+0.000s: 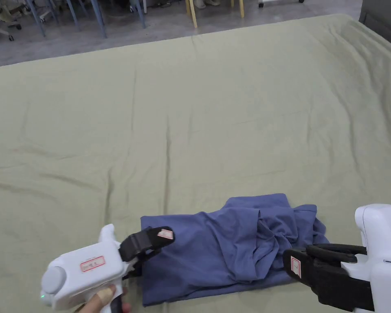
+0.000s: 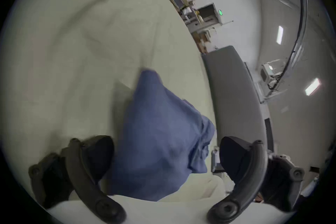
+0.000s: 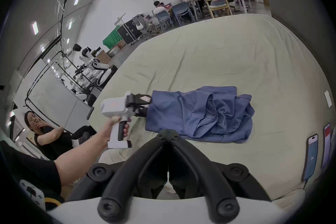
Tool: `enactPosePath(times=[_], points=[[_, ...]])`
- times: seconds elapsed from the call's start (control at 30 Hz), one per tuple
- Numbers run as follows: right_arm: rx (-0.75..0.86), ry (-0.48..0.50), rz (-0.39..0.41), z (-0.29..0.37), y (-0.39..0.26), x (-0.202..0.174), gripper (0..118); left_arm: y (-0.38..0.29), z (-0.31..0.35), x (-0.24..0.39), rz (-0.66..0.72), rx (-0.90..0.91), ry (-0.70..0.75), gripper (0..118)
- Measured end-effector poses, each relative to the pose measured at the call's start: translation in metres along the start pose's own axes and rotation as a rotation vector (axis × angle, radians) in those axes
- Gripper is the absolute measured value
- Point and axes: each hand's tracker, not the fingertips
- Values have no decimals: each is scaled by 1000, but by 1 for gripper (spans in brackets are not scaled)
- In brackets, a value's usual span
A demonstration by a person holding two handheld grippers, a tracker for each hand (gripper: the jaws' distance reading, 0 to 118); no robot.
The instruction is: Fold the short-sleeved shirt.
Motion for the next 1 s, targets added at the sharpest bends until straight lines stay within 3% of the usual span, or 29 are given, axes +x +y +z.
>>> enactPosePath(times=[0.03, 0.07, 0.1, 0.13, 0.2, 0.37, 0.47, 0.57, 0.77, 0.87, 1.0], points=[[-3, 4, -6, -1, 0, 0, 2, -4, -8, 5, -18, 2, -1, 107], [-4, 3, -9, -1, 0, 0, 2, -7, -11, 11, -81, 40, 86, 82], [-5, -1, -9, -2, 0, -1, 2, -11, -15, 16, -117, 58, 192, 9], [-6, -7, -6, -2, 0, -2, 2, -12, -14, 12, -75, 55, 195, 9], [-7, -9, -1, -1, 0, -2, 2, -15, 2, 5, 49, 86, 54, 9], [1, -10, 23, 3, -1, -4, 2, -7, 89, 10, 30, 161, 127, 9], [-1, -10, 33, 1, -2, -4, 2, 5, 142, 24, -59, 219, 352, 9], [-8, -9, 34, -5, -4, -6, 2, -2, 148, 70, -136, 237, 493, 9], [-42, -39, 6, -9, -7, -7, 2, -20, 67, 144, -185, 211, 461, 9], [-36, -42, -6, -3, -7, -3, 2, -46, -12, 173, -359, 126, 506, 9], [-26, -79, -19, 7, -8, 5, 2, -64, -103, 156, -405, -31, 561, 9]])
